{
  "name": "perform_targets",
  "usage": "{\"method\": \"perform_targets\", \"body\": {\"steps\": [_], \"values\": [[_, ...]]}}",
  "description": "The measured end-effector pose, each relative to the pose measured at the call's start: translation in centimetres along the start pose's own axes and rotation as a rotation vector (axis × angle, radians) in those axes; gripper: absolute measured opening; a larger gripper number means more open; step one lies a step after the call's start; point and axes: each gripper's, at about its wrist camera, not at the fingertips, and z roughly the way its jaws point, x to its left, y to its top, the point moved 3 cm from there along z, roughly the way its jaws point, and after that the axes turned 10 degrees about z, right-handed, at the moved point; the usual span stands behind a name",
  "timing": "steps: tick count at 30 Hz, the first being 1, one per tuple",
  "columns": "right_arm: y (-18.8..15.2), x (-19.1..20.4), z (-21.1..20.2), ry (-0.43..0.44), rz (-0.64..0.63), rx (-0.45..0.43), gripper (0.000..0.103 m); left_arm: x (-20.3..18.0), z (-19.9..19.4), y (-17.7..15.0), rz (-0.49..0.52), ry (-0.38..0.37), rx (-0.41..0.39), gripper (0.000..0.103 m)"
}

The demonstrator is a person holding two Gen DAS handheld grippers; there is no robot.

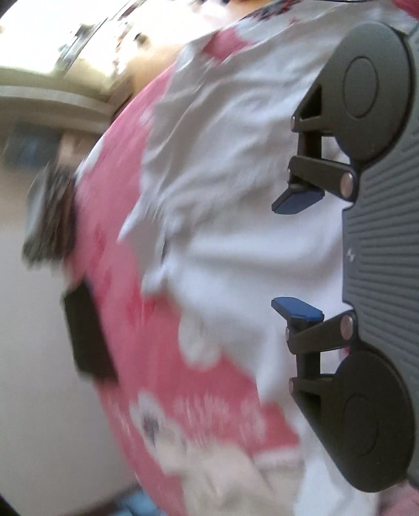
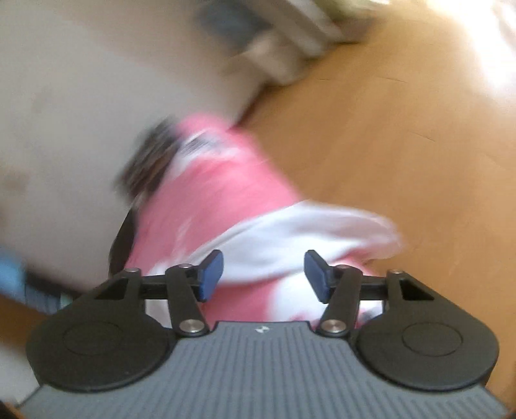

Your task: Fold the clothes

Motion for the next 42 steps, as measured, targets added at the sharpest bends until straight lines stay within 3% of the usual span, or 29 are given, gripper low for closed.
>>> {"method": "perform_targets", "body": {"steps": [2,5,7,12,16,22,25,27,30,36,41,42], "values": [[2.2,-4.3,0.6,-0.040,0.200,-0.031,0.063,-2.6,1.6,0.3,0.068,-0.023,-0.002,0.058],[3.8,-10.0,2.9,-0.064,0.411,0.019,0.070,-6.2,3.7,0.3,0.110,-0.059,-0.016,0.058],[3.7,-13.3,4.8,-0.090,0.542,0.078,0.072,-7.9,4.8,0.1,0.122,-0.075,-0.013,0.058],[1.9,-19.1,9.2,-0.033,0.835,0.157,0.078,-10.5,6.6,-0.6,0.163,-0.084,-0.006,0.058],[1.6,-18.6,12.6,0.014,0.880,0.200,0.080,-11.6,7.5,-1.2,0.197,-0.076,0.009,0.058],[2.9,-15.8,16.5,-0.017,0.819,0.292,0.082,-12.5,7.7,-1.6,0.210,-0.072,0.015,0.058],[3.4,-15.0,17.4,-0.013,0.780,0.264,0.075,-12.7,7.9,-1.8,0.215,-0.069,0.020,0.058],[3.7,-14.7,17.3,0.008,0.754,0.221,0.042,-12.8,8.0,-1.9,0.221,-0.066,0.022,0.058],[4.5,-14.6,16.8,0.036,0.722,0.150,0.007,-12.9,8.3,-2.0,0.231,-0.062,0.025,0.058],[7.5,-12.0,11.3,0.156,0.591,-0.092,0.001,-13.1,8.6,-2.4,0.245,-0.055,0.026,0.058],[9.5,-10.9,8.8,0.126,0.567,-0.060,0.005,-12.5,8.5,-2.8,0.203,-0.080,0.002,0.058],[9.9,-10.6,8.3,0.120,0.562,-0.052,0.016,-12.4,8.5,-2.9,0.197,-0.083,-0.002,0.058]]}}
